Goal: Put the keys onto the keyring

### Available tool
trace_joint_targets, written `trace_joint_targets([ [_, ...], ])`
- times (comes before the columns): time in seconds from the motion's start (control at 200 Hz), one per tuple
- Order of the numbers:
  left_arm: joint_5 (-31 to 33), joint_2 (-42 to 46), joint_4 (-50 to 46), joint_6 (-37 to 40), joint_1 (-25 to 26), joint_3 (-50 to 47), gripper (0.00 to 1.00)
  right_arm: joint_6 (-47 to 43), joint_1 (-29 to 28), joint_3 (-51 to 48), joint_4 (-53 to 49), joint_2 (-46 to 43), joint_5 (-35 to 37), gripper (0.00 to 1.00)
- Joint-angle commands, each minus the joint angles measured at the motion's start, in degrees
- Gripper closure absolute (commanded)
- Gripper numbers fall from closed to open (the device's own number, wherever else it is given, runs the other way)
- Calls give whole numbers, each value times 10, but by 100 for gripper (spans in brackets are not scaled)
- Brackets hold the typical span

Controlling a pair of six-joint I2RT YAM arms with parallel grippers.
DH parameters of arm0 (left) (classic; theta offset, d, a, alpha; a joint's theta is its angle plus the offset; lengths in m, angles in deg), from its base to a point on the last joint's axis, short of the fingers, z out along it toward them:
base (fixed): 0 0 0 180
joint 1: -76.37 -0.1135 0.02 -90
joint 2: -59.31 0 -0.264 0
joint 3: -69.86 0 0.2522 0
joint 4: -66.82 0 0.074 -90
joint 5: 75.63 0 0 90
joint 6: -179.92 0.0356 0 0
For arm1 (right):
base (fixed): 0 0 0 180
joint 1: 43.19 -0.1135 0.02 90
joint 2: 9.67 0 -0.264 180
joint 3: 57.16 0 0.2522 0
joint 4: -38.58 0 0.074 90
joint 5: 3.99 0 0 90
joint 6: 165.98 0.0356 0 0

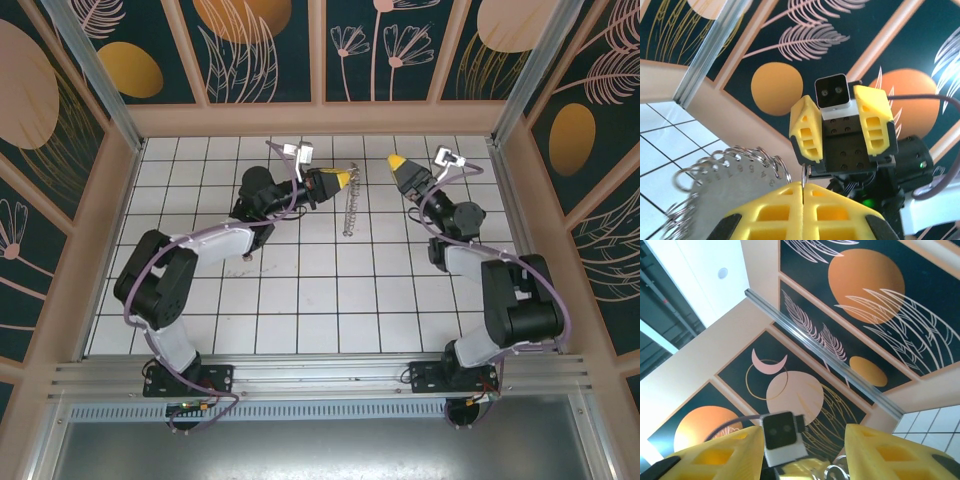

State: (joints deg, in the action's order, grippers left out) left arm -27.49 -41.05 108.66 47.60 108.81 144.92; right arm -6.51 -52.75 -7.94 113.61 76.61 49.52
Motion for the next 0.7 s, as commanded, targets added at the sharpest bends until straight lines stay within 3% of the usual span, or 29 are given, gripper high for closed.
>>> trace_joint_targets([
  [0.0, -39, 56, -106, 154, -4, 42, 100, -46, 9, -22, -43, -38, -13, 54],
  [0.23, -24, 86, -254, 285, -4, 84, 100, -138, 9, -53, -174, -96, -13, 54],
  [0.696, 27, 116, -320, 389, -4, 80, 100, -229, -18, -48, -304, -128, -30, 54],
])
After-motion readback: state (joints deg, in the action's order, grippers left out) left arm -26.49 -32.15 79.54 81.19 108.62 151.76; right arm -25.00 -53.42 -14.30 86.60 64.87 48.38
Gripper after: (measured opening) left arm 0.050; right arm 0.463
